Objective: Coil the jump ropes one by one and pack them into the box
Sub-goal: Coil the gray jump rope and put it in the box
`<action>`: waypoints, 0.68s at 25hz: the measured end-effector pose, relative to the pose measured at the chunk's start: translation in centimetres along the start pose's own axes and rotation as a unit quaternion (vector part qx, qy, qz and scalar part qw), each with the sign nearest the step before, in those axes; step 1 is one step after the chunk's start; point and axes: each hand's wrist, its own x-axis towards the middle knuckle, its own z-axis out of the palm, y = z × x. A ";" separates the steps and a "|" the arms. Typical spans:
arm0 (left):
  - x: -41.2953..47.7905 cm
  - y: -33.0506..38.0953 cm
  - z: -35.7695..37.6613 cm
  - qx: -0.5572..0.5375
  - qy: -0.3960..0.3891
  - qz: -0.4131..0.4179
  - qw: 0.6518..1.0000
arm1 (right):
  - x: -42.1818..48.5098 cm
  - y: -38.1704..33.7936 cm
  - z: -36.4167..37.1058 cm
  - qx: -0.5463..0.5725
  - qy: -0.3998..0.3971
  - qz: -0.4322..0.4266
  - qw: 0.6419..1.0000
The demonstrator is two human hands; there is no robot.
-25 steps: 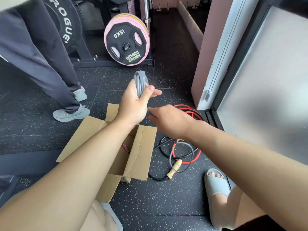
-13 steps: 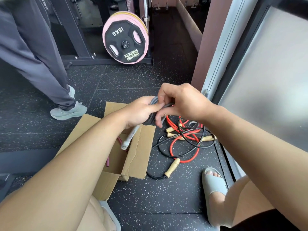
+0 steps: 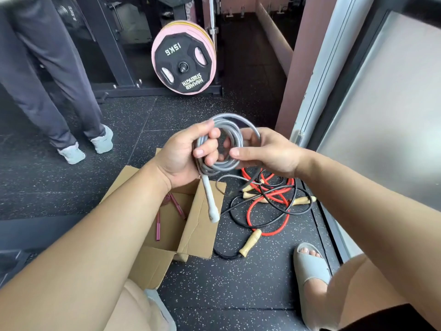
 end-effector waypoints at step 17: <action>0.6 -0.4 2.8 -0.040 0.086 0.025 0.995 | 1.0 -0.5 0.8 -0.004 0.159 -0.053 0.986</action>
